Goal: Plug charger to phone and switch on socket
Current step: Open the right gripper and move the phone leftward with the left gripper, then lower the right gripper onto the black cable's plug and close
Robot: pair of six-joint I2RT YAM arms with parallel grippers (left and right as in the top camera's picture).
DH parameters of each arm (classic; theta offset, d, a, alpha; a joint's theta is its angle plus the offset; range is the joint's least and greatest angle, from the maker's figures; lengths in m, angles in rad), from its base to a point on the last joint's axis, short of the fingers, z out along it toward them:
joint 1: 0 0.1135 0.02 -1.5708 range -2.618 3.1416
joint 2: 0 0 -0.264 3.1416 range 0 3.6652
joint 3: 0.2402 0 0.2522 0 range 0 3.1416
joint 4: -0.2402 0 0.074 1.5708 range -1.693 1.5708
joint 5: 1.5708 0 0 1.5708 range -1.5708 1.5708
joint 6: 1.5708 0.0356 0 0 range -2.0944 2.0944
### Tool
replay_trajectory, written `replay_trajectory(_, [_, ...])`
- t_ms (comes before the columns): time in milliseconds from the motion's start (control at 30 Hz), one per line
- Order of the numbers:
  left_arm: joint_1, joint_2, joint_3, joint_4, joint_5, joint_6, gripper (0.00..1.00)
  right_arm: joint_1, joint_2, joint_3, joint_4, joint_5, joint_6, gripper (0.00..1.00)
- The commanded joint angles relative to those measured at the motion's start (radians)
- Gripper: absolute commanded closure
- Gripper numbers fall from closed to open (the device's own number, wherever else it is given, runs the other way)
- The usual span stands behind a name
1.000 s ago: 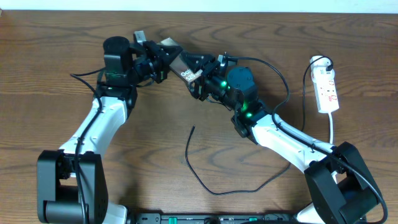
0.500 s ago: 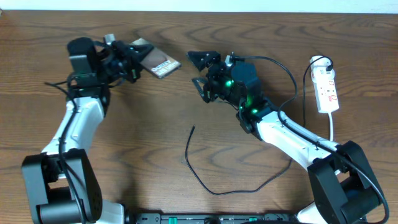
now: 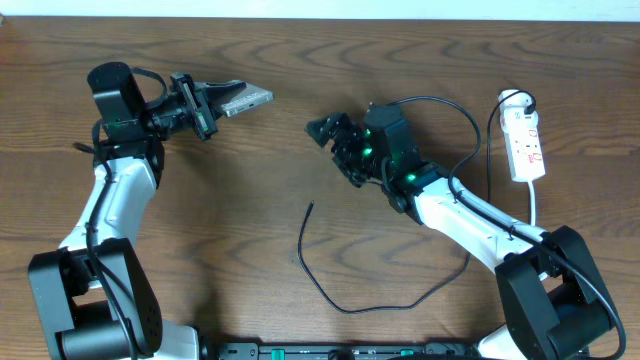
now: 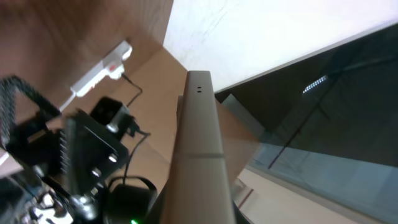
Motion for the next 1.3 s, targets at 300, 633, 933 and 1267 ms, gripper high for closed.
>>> replay_trajectory(300, [0.034,-0.020,0.002,0.007,0.056,-0.138,0.93,-0.003,-0.004,0.007,-0.161,0.012,-0.350,0.15])
replay_trajectory(633, [0.034,-0.020,0.002,0.007,0.033,0.131,0.93,-0.002,-0.004,0.007,-0.238,-0.061,-0.353,0.26])
replay_trajectory(933, [0.034,-0.020,0.002,0.006,0.023,0.522,0.93,0.029,-0.004,0.007,-0.375,-0.112,-0.353,0.36])
replay_trajectory(1267, [0.063,-0.006,0.002,0.007,0.000,0.712,0.93,0.183,-0.004,0.007,-0.455,-0.058,-0.352,0.42])
